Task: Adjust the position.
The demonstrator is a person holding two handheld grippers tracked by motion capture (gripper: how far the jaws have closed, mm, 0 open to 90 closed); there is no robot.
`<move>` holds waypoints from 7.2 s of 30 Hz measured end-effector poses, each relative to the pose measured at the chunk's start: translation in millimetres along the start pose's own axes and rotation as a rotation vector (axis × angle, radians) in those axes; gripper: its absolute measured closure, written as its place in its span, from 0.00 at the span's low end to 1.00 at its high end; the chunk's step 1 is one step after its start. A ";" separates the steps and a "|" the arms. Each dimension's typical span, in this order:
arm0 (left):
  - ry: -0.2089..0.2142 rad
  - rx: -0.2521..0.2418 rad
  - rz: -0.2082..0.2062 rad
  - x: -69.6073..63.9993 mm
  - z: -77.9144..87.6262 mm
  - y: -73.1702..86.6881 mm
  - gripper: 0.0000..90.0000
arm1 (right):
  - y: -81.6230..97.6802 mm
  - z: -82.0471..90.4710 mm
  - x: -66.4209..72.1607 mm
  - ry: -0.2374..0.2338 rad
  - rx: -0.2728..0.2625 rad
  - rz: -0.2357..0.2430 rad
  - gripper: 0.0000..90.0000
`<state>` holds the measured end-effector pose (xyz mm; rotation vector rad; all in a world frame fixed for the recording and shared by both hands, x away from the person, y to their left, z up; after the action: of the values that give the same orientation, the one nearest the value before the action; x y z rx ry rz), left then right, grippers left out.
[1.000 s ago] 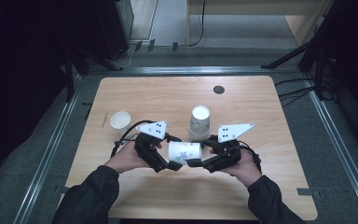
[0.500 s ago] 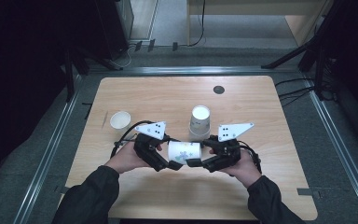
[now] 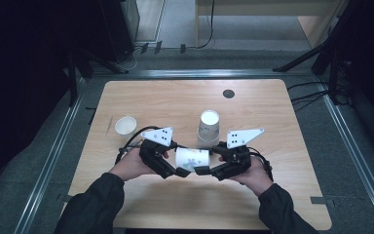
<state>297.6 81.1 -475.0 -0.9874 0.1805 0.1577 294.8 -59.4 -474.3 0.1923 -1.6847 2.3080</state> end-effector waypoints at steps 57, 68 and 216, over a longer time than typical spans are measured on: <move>-0.136 0.512 -0.051 16.9 18.6 -6.1 0.29 | 31.3 -10.1 -24.9 0.164 0.240 0.048 0.28; -0.131 0.687 -0.058 17.4 2.7 11.7 0.29 | 34.4 -25.7 -25.6 0.163 0.252 0.086 0.28; -0.109 -0.050 0.095 10.5 7.6 -19.5 0.26 | 14.3 -18.7 -16.6 0.084 0.102 0.040 0.32</move>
<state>312.6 77.4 -457.4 -1.0173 0.1240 0.3034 307.4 -48.0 -497.6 0.0816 -1.5458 2.3980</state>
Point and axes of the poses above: each handheld gripper's, and its own axes: z roughly backward along the jaws, y roughly out of its underside, x roughly to its left, the point moved 7 cm from there along -z, roughly forward along the jaws, and after that the axes turned 3 degrees about y, right-handed, at the moved point
